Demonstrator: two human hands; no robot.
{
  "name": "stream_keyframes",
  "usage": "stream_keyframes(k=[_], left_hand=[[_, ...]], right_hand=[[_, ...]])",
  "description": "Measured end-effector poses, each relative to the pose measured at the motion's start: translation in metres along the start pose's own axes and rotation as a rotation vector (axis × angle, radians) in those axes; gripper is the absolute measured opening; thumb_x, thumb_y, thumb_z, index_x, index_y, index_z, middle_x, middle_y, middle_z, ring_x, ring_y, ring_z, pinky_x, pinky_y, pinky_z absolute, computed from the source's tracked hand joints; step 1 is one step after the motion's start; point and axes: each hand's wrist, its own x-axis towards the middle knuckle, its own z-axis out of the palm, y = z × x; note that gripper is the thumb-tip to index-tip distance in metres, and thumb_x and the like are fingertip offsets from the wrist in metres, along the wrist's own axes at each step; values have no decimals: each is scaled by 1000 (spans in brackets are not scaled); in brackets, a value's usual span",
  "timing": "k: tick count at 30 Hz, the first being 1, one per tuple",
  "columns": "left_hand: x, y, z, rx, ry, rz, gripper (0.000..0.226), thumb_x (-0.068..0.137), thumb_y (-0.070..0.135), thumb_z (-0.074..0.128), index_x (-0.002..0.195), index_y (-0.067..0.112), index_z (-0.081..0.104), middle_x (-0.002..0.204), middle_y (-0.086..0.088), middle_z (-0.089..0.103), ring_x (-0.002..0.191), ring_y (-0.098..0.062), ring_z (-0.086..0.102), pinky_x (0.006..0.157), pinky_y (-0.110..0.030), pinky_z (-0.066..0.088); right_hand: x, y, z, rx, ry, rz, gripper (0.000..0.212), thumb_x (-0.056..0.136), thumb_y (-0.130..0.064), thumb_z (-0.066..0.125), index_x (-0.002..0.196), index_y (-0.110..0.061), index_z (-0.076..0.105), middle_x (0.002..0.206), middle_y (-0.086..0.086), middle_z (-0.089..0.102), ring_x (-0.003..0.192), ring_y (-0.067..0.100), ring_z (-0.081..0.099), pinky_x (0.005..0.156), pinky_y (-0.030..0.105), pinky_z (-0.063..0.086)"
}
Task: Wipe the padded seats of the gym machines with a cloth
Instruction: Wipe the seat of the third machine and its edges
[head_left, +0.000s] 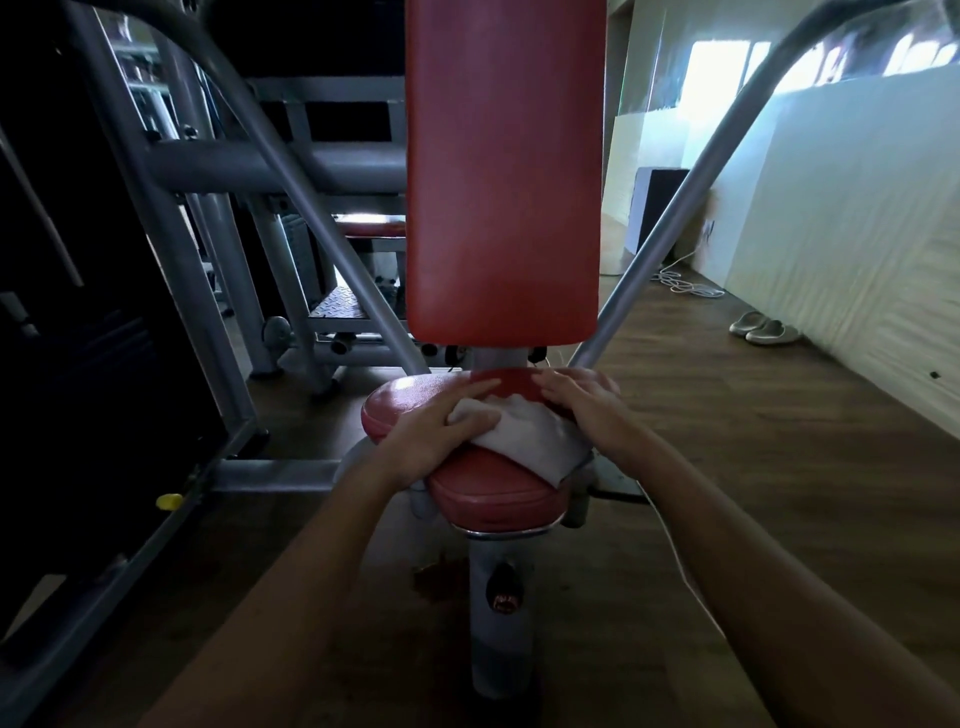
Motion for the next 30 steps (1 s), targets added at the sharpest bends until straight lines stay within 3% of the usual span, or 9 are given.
stream_keyframes(k=[2,5,7,10,13,16,19,24,30], left_hand=[[1,8,-5,66,-71,123,46,96,33,64,141,39,54,146,15,52,134,2,46,117,-30,36],[6,25,-14,536,-84,348,40,95,18,58,132,32,66,148,10,52,136,-4,43,114,-26,32],[6,34,-23,719,-122,336,41,88,30,55,125,34,70,136,15,63,128,-6,50,112,-31,37],[-1,39,-31,666,-93,178,50,82,59,40,109,31,72,112,12,72,102,-6,63,93,-40,51],[-6,38,-27,705,-28,176,46,87,71,44,97,30,62,91,11,64,87,-9,61,80,-38,51],[-13,28,-20,642,-179,202,44,98,59,48,138,43,51,140,18,52,135,-3,42,108,-24,31],[-21,23,-25,578,-292,157,63,92,66,53,150,54,31,161,21,27,146,6,21,118,-23,16],[-18,25,-26,803,-12,290,70,85,74,43,137,30,58,141,10,58,131,-10,50,111,-36,39],[-30,20,-30,708,192,145,47,90,63,44,107,22,56,100,2,62,92,-21,60,79,-43,49]], right_hand=[[-2,1,1,-19,-24,3,38,95,-57,55,115,-31,75,115,-5,73,112,10,65,107,39,48],[-8,1,4,-27,-31,14,50,84,-71,52,116,-38,73,120,-6,71,117,13,62,109,42,45],[-7,2,3,36,-10,18,50,76,-74,56,108,-40,75,119,-8,72,117,11,63,111,41,44],[-8,1,1,60,-5,13,41,76,-71,58,98,-42,77,115,-10,73,116,10,64,111,40,44],[-11,2,2,40,-13,15,31,87,-64,56,94,-40,75,116,-8,72,114,12,63,110,41,44],[-10,6,2,30,-10,1,36,90,-62,55,102,-36,77,111,-8,74,110,11,65,107,42,47],[-12,4,3,25,-12,-14,36,96,-54,55,111,-29,76,111,-8,74,109,9,65,107,39,47],[-14,5,7,-96,-47,-69,39,102,-49,46,127,-30,69,131,-3,64,125,16,55,112,38,38],[-18,6,5,-230,-71,-109,39,103,-46,46,137,-32,61,151,-3,49,146,18,32,120,36,19]])
